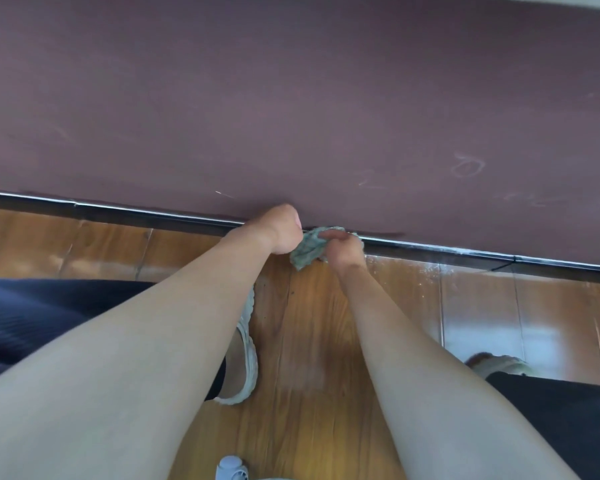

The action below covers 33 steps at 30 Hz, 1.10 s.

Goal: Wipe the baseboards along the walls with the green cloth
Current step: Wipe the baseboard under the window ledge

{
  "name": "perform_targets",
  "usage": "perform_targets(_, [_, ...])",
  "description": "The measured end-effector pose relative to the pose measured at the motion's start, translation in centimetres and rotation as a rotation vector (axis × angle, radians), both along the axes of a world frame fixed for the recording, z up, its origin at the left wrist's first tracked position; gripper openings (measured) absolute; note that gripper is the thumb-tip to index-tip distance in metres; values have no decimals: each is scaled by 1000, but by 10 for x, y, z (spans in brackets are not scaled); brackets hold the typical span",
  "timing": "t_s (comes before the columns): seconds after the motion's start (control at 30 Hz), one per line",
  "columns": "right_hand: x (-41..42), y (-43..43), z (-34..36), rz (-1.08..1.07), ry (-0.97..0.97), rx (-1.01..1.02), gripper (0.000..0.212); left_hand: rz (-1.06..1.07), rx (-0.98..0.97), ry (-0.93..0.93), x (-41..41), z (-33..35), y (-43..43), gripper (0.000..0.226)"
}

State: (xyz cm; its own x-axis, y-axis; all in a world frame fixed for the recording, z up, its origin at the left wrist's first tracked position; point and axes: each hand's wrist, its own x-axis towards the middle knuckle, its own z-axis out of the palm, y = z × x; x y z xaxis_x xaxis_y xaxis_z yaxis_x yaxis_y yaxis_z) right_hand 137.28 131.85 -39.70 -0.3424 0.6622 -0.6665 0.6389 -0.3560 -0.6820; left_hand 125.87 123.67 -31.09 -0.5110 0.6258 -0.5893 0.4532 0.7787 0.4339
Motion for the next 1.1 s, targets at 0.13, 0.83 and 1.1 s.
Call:
perform_targets(0.13, [25,13,-12,-462,-52,56,42,27,-7,-38,-5,-1,-7,28])
perform_targets(0.83, [60,48,-20,-581,-66,43,29,31,56,-117,14,6,-3,26])
perform_targets(1.1, [50,22,-24,-180,20,-256,40,-22,57,-109,33,1,10,23])
